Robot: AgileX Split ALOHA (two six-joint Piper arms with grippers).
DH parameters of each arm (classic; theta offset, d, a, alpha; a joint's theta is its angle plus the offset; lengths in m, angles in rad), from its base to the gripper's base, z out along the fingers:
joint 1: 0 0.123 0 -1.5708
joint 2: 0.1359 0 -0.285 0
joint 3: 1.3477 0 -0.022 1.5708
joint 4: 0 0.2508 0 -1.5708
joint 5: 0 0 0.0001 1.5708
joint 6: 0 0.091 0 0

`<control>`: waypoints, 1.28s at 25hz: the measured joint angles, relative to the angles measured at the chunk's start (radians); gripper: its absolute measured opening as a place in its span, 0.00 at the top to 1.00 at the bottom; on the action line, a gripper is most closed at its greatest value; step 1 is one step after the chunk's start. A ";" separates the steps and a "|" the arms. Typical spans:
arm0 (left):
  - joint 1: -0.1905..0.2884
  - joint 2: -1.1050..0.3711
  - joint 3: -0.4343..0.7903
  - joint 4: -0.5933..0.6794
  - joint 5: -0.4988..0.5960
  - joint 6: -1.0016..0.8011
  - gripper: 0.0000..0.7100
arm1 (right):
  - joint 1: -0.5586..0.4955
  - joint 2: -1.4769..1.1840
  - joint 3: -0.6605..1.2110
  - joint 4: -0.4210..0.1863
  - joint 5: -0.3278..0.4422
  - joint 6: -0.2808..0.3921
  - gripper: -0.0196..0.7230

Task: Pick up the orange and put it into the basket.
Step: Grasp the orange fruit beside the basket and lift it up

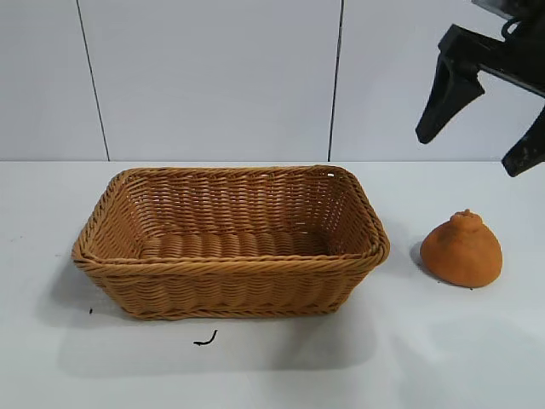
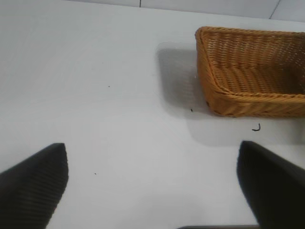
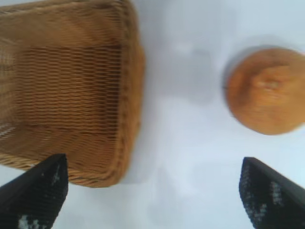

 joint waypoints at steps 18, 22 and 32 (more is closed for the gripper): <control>0.000 0.000 0.000 0.000 0.000 0.001 0.02 | 0.000 0.282 -0.002 -0.242 -0.185 0.183 0.04; 0.000 0.000 0.000 0.000 0.000 0.001 0.02 | 0.000 0.348 -0.003 -0.244 -0.235 0.190 0.04; 0.000 0.000 0.000 0.000 0.000 0.001 0.02 | 0.000 0.384 -0.003 -0.253 -0.243 0.193 0.61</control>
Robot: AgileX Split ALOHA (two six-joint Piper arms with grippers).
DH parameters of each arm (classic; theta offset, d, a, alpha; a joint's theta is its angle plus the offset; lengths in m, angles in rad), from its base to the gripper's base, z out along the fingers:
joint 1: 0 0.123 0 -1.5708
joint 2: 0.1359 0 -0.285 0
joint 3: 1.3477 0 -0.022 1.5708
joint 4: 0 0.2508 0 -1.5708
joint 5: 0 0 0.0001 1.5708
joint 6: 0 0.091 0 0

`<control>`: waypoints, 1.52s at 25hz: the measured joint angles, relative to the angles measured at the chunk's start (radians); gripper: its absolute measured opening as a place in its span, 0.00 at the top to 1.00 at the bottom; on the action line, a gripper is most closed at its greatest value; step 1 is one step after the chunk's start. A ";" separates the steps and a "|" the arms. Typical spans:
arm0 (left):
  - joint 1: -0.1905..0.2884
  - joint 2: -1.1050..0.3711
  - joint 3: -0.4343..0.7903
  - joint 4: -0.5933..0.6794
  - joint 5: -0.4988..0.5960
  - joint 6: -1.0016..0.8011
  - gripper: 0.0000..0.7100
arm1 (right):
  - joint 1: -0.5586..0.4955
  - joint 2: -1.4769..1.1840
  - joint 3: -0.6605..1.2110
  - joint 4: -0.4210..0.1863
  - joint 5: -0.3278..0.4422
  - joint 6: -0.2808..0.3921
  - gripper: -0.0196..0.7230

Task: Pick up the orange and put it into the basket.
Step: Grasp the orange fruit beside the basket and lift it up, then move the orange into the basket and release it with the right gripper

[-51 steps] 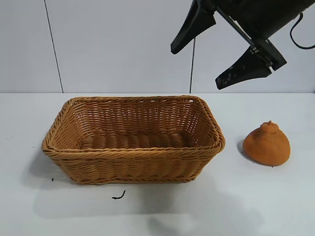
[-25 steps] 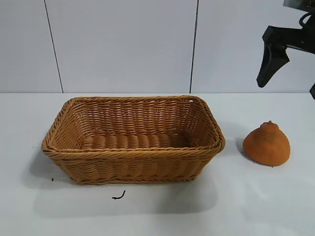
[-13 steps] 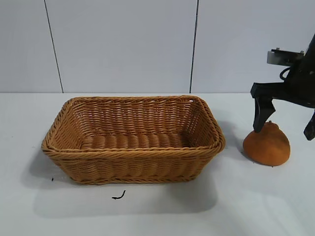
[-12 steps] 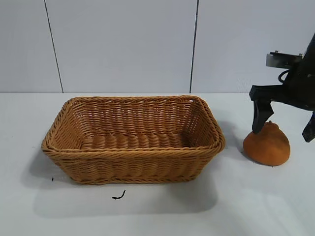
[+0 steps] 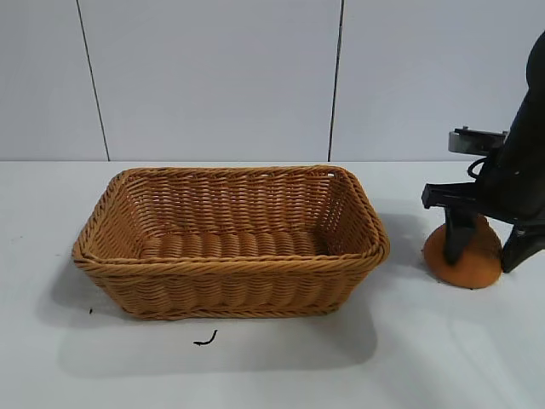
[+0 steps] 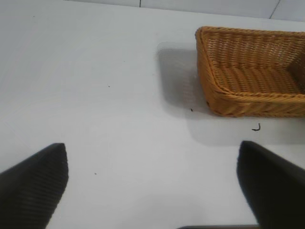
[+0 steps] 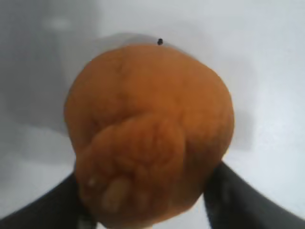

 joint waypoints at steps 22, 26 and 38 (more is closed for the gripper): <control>0.000 0.000 0.000 0.000 0.000 0.000 0.02 | 0.000 -0.325 -0.169 -0.012 0.265 -0.027 0.92; 0.000 0.000 0.000 0.000 0.000 0.000 0.02 | 0.012 -0.325 -0.238 0.007 0.317 -0.045 0.92; 0.000 0.000 0.000 0.000 0.000 0.000 0.02 | 0.336 -0.272 -0.295 0.044 0.301 -0.041 0.92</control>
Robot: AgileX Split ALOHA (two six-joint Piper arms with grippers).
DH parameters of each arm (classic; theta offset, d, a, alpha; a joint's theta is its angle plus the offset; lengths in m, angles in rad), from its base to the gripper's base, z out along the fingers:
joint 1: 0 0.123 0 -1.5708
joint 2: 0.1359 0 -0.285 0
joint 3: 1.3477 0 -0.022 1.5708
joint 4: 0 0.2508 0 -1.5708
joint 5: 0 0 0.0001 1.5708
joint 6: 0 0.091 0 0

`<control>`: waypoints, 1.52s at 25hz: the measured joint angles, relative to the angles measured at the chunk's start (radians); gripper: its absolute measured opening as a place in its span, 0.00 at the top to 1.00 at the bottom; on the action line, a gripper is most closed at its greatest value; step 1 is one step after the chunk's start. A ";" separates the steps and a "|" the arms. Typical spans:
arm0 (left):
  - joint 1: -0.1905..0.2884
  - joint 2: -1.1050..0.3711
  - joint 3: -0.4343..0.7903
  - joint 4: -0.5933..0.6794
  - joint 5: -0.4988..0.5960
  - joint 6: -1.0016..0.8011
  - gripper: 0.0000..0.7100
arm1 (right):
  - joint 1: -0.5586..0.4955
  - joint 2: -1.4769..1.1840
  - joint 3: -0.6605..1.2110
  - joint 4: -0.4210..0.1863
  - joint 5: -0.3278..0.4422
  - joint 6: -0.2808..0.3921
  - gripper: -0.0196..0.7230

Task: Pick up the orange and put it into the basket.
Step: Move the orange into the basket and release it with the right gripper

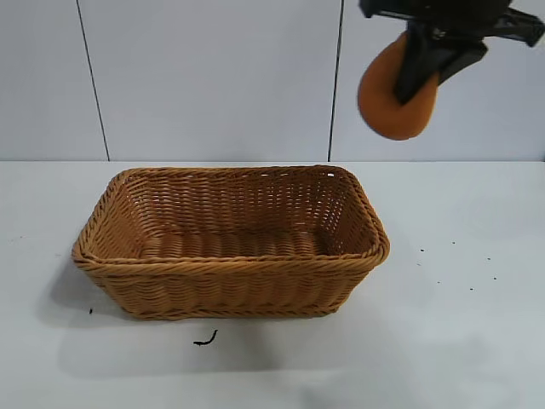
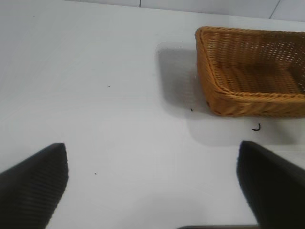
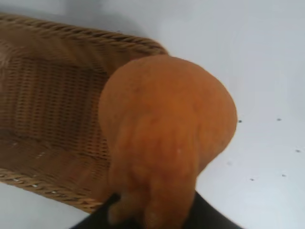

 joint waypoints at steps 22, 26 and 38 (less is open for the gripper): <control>0.000 0.000 0.000 0.000 0.000 0.000 0.02 | 0.211 0.440 -0.131 0.031 -0.165 0.082 0.91; 0.000 0.000 0.000 0.000 0.000 0.000 0.02 | 0.211 0.440 -0.136 0.031 -0.147 0.078 0.60; 0.000 0.000 0.000 0.000 0.000 0.000 0.02 | 0.211 0.256 -0.140 -0.094 -0.016 0.061 0.05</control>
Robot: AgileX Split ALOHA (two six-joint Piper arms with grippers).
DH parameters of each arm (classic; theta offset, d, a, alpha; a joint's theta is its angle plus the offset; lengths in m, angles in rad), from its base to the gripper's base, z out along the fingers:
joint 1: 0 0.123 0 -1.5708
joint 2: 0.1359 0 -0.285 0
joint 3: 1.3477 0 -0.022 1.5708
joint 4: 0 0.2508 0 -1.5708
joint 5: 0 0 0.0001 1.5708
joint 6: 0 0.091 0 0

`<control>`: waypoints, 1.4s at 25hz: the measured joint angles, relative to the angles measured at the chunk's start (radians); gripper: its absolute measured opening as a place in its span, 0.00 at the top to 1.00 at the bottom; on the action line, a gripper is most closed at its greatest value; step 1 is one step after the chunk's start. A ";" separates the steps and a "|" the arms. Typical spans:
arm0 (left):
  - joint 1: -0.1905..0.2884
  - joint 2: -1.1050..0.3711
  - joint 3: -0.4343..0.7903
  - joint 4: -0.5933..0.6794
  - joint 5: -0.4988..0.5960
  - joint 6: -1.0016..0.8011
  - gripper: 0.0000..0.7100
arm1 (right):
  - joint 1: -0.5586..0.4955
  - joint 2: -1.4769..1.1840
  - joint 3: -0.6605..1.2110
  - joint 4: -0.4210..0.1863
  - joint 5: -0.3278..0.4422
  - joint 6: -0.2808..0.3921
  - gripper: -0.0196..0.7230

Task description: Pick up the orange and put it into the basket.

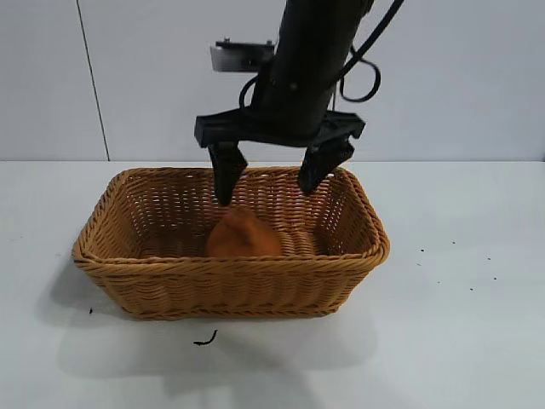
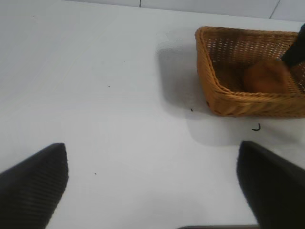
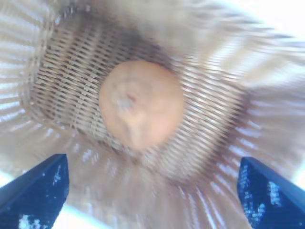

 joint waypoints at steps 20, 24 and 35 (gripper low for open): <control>0.000 0.000 0.000 0.000 0.000 0.000 0.02 | -0.427 -0.097 -0.003 -0.092 0.137 0.009 0.05; 0.000 0.000 0.000 0.000 0.000 0.000 0.02 | -0.524 -0.097 -0.003 -0.096 0.171 -0.011 0.05; 0.000 0.000 0.000 0.000 0.000 0.000 0.02 | -0.555 -0.133 0.060 -0.077 0.277 -0.074 0.05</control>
